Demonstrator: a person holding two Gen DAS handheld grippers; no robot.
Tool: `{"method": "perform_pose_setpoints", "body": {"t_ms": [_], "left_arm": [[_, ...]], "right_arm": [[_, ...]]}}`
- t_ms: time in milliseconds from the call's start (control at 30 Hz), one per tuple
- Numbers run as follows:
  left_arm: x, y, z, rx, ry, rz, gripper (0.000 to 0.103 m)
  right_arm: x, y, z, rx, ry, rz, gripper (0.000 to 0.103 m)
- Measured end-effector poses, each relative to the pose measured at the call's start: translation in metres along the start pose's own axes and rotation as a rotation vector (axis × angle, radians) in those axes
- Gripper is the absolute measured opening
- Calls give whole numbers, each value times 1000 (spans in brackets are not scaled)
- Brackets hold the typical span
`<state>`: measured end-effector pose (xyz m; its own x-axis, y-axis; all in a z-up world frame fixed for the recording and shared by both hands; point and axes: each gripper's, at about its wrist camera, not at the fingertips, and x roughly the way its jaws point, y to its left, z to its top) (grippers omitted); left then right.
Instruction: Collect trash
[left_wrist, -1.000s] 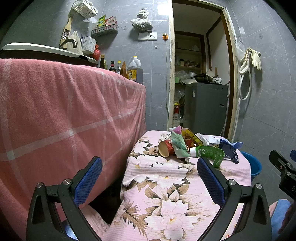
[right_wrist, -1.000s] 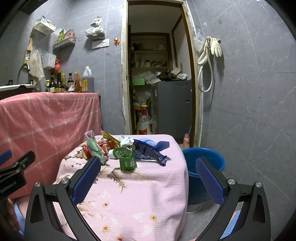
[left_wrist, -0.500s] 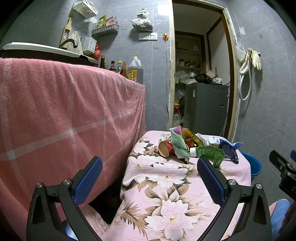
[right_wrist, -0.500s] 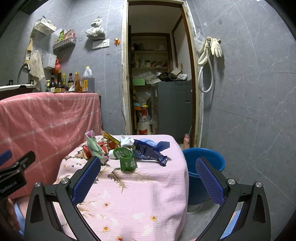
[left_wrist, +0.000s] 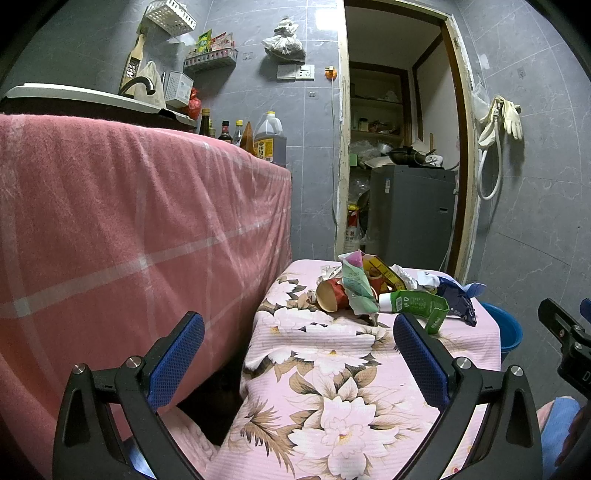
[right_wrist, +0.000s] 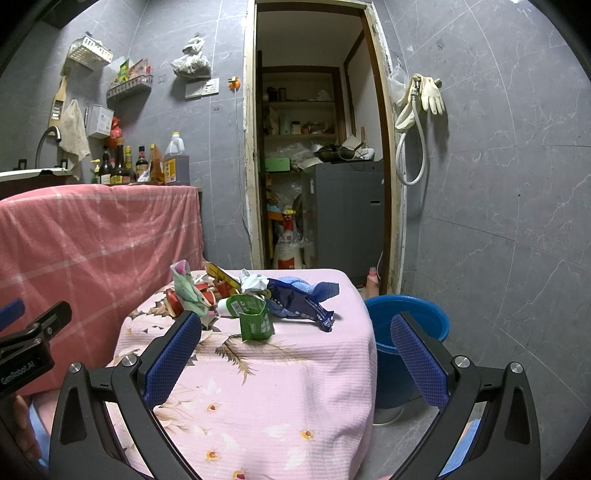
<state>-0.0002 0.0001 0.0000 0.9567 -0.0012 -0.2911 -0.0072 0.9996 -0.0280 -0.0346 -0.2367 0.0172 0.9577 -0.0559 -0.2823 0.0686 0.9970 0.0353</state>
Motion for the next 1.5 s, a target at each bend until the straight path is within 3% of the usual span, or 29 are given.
{"method": "perform_pose_setpoints", "body": {"t_ms": [667,967,1233,1433,1500], "left_arm": [[6,-3,4,-8,2,-10,100],[50,-18,30,-1,23,-68,100],[92,-32,43,7,47,-104,100],[123,-37,39,17,93,-132,98],[133,-41,36,23,108,-144,91]], "right_arm": [[6,-3,13,-13,-29,29,103],[29,-15,40,-38,-79,61,103],[68,-26,46,-36,-52,95,103],[105,-29,44,-25,5,129,86],[118,-30,42,-20,33,139,76]]}}
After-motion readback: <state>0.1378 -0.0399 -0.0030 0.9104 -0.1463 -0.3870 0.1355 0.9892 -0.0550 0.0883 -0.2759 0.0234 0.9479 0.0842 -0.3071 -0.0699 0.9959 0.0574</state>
